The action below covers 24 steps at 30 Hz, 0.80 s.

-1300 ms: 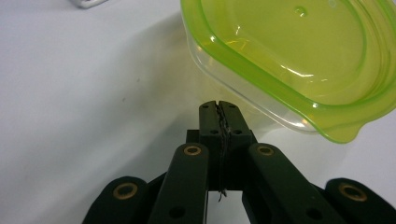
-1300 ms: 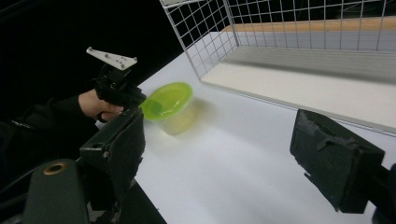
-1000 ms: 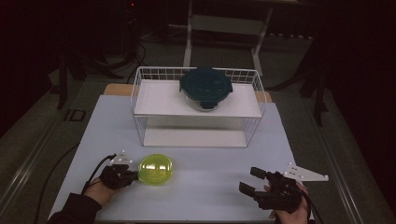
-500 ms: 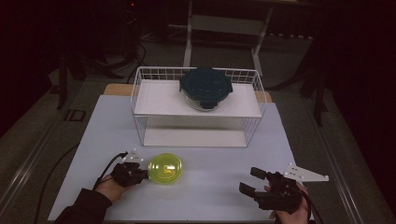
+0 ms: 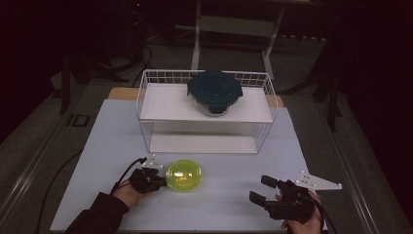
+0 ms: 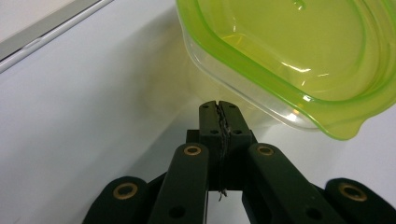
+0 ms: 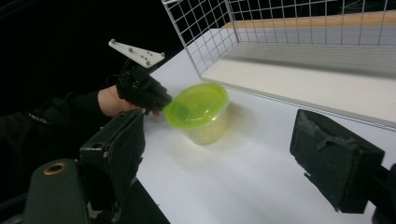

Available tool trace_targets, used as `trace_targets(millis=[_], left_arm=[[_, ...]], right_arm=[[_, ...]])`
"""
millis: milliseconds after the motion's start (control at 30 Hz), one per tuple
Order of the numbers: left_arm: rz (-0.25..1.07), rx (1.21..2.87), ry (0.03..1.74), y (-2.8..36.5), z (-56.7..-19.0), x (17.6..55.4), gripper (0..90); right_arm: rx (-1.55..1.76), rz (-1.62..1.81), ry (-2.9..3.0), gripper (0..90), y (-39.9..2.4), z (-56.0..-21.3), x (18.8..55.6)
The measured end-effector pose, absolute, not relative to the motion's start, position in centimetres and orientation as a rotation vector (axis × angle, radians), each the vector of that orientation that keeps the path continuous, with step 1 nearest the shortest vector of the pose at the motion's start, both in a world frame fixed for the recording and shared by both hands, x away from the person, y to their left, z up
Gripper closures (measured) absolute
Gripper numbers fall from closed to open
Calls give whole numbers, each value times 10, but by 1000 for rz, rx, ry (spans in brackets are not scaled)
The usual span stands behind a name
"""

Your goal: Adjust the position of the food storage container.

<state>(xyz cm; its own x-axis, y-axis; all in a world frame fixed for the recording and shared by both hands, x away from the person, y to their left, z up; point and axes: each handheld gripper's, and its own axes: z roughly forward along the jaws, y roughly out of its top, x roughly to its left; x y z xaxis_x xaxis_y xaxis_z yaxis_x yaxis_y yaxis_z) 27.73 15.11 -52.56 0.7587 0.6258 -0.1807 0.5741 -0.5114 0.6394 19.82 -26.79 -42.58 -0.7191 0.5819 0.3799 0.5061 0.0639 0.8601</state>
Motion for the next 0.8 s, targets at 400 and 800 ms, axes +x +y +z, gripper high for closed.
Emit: trace_targets(millis=[400, 800], left_arm=[[68, 2262, 840, 123, -525, 285, 885], [44, 2283, 812, 101, -529, 295, 885]], right_arm=[[1150, 1762, 2248, 177, -269, -427, 198], [1151, 1762, 2256, 177, -268, -428, 198]])
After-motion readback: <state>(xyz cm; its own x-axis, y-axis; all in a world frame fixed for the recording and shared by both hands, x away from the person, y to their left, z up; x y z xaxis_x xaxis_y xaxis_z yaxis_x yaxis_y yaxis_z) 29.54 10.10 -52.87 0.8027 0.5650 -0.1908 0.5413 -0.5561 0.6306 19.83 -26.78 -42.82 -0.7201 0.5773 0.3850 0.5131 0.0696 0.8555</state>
